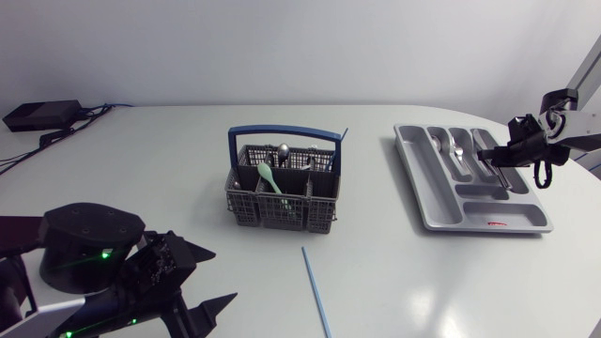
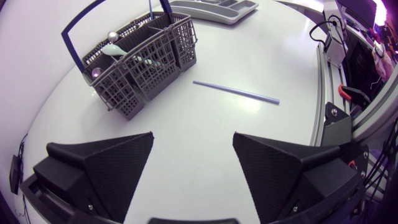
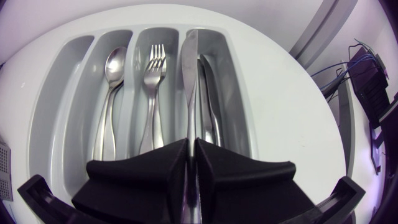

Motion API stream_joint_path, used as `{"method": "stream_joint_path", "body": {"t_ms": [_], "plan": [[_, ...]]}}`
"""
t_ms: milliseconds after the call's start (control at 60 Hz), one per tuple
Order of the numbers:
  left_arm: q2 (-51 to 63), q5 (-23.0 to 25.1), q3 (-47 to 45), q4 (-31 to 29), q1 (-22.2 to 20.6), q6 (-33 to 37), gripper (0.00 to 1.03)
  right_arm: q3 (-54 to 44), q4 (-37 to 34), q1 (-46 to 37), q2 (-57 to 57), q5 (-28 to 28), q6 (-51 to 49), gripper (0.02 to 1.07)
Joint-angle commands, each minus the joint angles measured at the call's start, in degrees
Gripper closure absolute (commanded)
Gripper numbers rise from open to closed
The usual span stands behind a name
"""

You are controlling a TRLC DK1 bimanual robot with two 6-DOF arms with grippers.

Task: Unload the cutlery basket into the drawer organizer.

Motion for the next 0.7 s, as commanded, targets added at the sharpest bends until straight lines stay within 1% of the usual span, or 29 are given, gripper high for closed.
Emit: {"method": "stream_joint_path", "body": {"t_ms": [0,233,467,533,550,650,683], "plan": [[-0.91,-0.03,-0.06,-0.50,-0.45,-0.77,0.14,3.09,0.80,-0.30,2.31,0.83,1.50,0.95],[-1.44,-0.03,-0.67,-0.06,-0.45,-0.77,0.14,4.76,0.62,-0.39,3.98,2.68,0.36,0.95],[-1.61,-0.03,-0.85,0.11,-0.45,-0.68,0.14,4.94,0.71,-0.48,7.15,4.35,-2.98,0.95],[-1.61,-0.03,-0.94,0.20,-0.45,-0.68,0.14,4.76,0.97,-0.65,7.32,4.61,-4.13,0.93],[-1.61,-0.03,-0.94,0.29,-0.45,-0.68,0.14,4.76,0.97,-0.65,7.32,4.70,-4.21,0.91],[-1.61,-0.03,-0.94,0.38,-0.45,-0.77,0.14,2.48,2.29,-1.00,4.60,5.49,-4.13,0.38],[-1.61,-0.03,-0.94,0.29,-0.45,-0.77,0.14,0.90,2.91,-1.00,2.75,5.66,-4.13,0.29]]}}
